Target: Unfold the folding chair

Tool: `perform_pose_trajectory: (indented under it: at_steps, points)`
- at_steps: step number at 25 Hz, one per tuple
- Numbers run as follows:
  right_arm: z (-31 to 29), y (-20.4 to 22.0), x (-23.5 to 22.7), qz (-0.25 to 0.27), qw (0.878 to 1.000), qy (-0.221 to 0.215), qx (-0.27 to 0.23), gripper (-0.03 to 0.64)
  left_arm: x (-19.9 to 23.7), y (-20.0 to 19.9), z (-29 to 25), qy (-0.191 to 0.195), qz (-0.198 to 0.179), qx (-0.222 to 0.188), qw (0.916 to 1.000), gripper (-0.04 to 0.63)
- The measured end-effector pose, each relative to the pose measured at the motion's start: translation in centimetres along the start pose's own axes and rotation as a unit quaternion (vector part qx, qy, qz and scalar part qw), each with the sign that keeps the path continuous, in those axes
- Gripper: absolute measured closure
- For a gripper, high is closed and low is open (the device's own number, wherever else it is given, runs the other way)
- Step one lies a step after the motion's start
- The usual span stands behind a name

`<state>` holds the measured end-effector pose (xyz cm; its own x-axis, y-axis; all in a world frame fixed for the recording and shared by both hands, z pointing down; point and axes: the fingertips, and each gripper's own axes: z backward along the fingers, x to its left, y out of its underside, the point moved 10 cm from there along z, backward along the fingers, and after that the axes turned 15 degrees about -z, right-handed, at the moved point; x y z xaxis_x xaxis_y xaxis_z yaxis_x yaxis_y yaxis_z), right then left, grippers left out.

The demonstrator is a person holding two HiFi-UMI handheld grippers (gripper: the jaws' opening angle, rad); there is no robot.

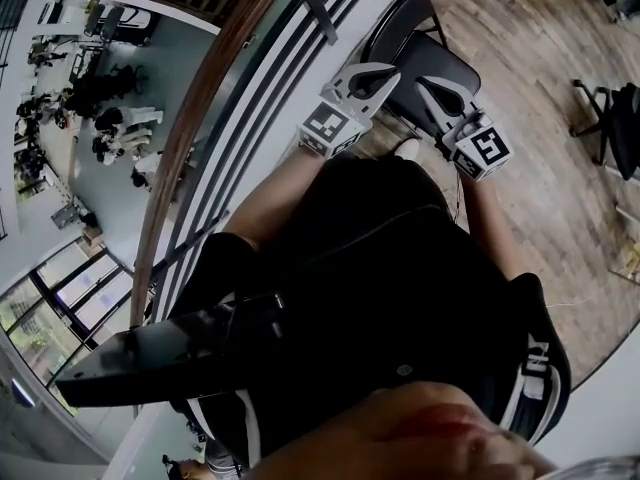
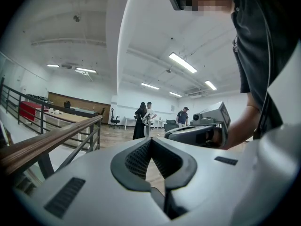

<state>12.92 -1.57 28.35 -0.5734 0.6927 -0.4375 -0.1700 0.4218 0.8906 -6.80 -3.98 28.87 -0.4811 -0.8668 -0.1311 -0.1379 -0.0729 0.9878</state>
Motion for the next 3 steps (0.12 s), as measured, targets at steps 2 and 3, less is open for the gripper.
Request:
perform_pose_trajectory:
  at_steps: [2, 3]
  points:
    - [-0.15, -0.20, 0.14, -0.001, 1.000, 0.000, 0.000, 0.611, 0.13, -0.09, 0.13, 0.001, 0.001, -0.001, 1.0000, 0.592]
    - [-0.25, -0.32, 0.24, -0.001, 1.000, -0.001, 0.000, 0.611, 0.20, -0.13, 0.21, 0.002, 0.002, -0.001, 1.0000, 0.592]
